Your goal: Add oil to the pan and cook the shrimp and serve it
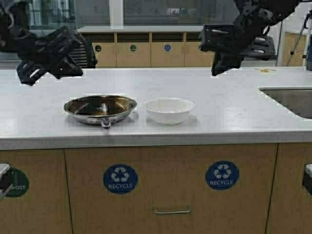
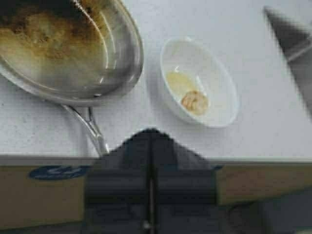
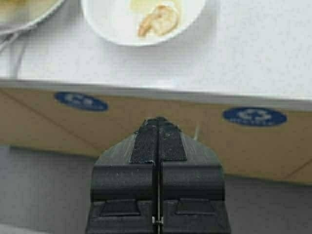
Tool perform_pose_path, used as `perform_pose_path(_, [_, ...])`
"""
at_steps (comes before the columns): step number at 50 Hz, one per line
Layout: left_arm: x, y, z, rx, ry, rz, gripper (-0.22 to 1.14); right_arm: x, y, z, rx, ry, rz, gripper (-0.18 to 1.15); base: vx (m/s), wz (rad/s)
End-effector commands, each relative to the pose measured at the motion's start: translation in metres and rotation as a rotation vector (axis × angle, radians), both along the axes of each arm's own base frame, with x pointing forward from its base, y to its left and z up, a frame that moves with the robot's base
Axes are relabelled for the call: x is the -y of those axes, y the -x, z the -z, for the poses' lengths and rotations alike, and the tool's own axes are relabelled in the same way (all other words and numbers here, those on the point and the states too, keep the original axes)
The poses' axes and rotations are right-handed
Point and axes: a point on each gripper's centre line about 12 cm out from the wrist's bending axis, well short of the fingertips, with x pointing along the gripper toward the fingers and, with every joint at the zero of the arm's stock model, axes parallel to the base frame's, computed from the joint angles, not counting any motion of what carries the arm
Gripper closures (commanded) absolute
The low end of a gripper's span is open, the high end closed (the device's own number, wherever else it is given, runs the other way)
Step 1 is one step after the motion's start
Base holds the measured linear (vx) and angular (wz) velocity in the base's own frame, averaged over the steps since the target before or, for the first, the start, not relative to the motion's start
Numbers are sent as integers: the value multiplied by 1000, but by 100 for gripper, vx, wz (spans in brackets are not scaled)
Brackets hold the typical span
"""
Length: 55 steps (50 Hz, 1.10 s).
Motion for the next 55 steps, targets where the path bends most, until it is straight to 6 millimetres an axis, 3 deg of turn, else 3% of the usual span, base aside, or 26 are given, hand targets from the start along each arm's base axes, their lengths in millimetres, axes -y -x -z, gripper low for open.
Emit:
perform_pose_path(1, [12,3,-27,59,-110,47,86,-3,-1,-20,37,-23,-12,90,0,0])
perform_pose_path(19, [4,21,-54,71,-244,35,86,-2,4,-34,49,-25,-36,90,0,0])
perform_pose_path(34, [29,31,-55,131,-366,172,86,8,-1,-36,53,-27,-3,90,0,0])
perform_pose_path(55, [30,30,-50,110,-357,164,86,8,-1,-38,56,-28,-5,90,0,0])
